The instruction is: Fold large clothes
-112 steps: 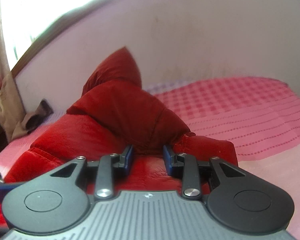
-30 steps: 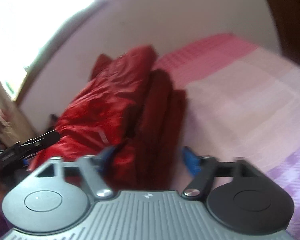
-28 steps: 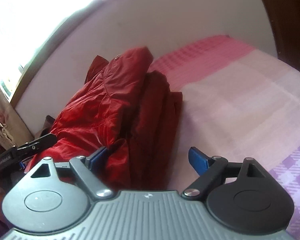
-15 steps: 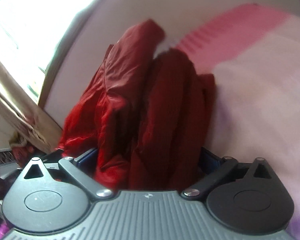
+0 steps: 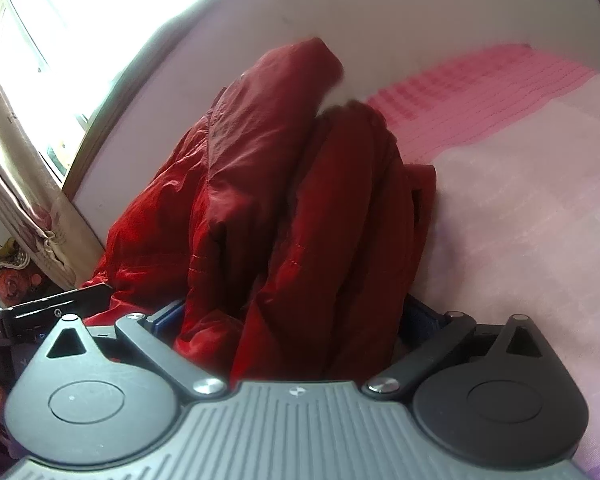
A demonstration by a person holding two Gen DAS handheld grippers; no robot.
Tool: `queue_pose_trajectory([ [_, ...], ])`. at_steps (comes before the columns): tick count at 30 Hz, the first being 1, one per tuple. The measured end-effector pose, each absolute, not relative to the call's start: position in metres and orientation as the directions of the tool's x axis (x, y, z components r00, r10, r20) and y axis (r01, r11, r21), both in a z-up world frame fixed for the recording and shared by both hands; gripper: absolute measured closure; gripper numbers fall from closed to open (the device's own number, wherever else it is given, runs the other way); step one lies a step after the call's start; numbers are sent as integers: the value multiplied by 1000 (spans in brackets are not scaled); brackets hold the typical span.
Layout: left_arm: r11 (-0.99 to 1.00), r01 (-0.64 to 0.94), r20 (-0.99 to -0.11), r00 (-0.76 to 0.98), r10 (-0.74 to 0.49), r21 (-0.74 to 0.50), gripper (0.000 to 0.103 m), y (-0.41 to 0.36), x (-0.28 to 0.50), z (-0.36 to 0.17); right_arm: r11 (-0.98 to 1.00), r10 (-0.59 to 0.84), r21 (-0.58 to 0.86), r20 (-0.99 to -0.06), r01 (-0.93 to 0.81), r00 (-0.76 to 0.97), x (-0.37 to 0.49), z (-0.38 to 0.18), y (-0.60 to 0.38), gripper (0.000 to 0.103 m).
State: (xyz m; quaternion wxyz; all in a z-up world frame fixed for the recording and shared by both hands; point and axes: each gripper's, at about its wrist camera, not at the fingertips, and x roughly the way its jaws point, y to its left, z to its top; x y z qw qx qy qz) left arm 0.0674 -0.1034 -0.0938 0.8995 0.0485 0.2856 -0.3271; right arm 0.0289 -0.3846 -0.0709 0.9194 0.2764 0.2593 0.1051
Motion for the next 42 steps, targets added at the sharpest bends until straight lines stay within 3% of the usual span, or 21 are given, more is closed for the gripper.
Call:
queue_pose_trajectory([
  [24,768,634,-565,602,-565,-93,0,-104,70,-92,822,367,566,-445,-61,817,36,-66,-390,3],
  [27,747,634,-544,562,-624,-202,0,-86,82,-89,820,378,568,-444,-71,813,36,-66,-391,4],
  [33,650,516,-539,369,-757,-558,0,-40,140,-107,806,406,585,-434,-90,804,37,-67,-396,4],
  [42,487,520,-518,97,-850,-702,0,-44,197,-140,762,480,635,-423,-127,768,49,-70,-409,0],
])
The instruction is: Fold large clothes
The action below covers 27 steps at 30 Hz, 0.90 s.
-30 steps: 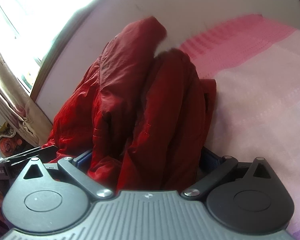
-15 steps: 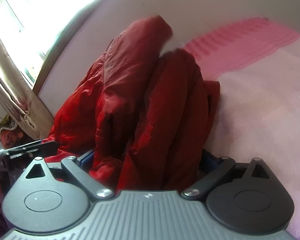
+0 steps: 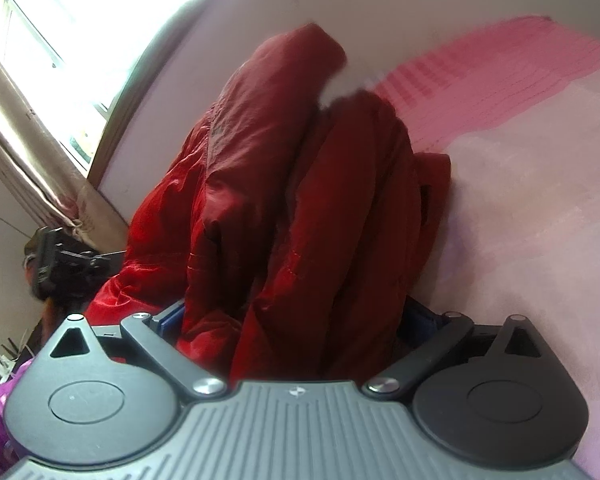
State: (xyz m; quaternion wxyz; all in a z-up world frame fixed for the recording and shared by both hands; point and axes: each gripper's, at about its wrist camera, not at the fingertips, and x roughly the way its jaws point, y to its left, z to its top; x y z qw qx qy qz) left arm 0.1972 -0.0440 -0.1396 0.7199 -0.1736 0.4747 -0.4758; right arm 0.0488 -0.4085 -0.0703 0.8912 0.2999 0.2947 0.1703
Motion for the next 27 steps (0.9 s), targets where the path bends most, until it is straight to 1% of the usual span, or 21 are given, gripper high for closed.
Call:
queue_pose_trajectory([
  [3,465,517,-515,54,-856,-719,0,-47,204,-144,726,512,678,-421,-115,749,59,-70,-415,0],
  [6,475,496,-521,51,-852,-727,0,-53,205,-148,708,530,695,-410,-122,743,70,-71,-418,0],
  [8,509,492,-532,105,-840,-706,0,-55,199,-146,717,520,686,-410,-122,749,75,-72,-413,0],
  [10,558,517,-554,182,-813,-649,0,-60,185,-139,744,503,656,-423,-128,753,76,-71,-405,3],
  [11,582,527,-562,220,-798,-620,1,-62,177,-136,760,492,636,-425,-136,760,74,-68,-401,9],
  [12,604,527,-563,260,-785,-598,3,-64,169,-133,778,476,612,-424,-144,771,71,-64,-398,19],
  [13,619,524,-560,292,-776,-585,6,-65,163,-131,797,460,584,-423,-153,780,67,-59,-395,24],
  [14,634,524,-556,323,-766,-568,7,-65,156,-128,821,442,546,-425,-165,790,63,-52,-389,33],
  [15,651,531,-552,360,-753,-542,10,-67,147,-124,838,427,517,-426,-173,798,60,-47,-385,38],
  [17,674,541,-541,411,-733,-502,14,-71,135,-118,857,406,483,-426,-176,808,56,-42,-377,42],
  [20,703,538,-518,479,-709,-465,15,-67,119,-109,869,398,454,-409,-195,821,50,-38,-366,47],
  [27,753,514,-476,583,-658,-412,15,-42,101,-85,868,427,417,-346,-270,835,46,-22,-324,49],
])
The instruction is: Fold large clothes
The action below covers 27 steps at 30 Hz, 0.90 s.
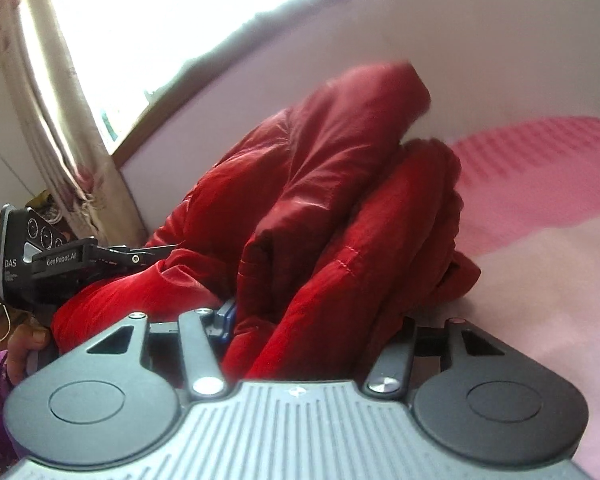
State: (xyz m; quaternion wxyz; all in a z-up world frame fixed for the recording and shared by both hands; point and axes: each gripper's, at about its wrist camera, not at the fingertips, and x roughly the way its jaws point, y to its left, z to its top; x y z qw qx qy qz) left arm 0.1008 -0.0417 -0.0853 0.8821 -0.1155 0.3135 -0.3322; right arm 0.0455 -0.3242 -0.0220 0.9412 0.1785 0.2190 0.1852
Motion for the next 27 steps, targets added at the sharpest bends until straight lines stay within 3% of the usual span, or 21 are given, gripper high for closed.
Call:
queue_pose_trajectory([
  [12,854,374,-430,746,-508,-362,15,-24,87,-79,798,577,394,-281,-456,767,79,9,-225,49],
  [27,930,138,-432,855,-286,-341,15,20,96,-77,683,726,404,-280,-609,629,142,8,-77,49],
])
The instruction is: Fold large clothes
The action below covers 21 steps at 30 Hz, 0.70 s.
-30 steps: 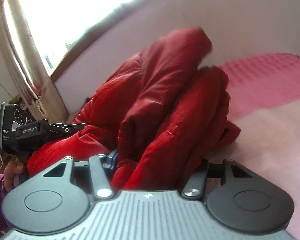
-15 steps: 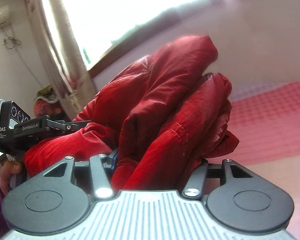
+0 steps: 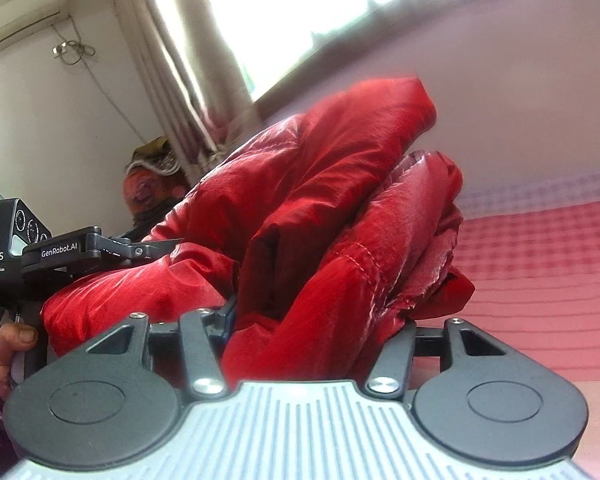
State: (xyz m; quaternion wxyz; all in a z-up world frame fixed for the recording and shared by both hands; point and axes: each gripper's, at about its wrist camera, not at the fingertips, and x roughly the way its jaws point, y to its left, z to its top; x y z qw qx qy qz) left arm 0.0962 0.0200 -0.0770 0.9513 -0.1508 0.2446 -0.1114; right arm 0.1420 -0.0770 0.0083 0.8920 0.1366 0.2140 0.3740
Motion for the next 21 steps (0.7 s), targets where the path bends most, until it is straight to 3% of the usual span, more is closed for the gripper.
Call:
queue_pose_trajectory([
  [11,943,2,-453,877,-162,-334,15,40,99,-73,615,786,441,-285,-653,548,171,-13,1,49],
  [21,938,-70,-505,855,-119,-340,13,67,102,-116,617,787,449,-360,-646,501,186,-43,35,49],
])
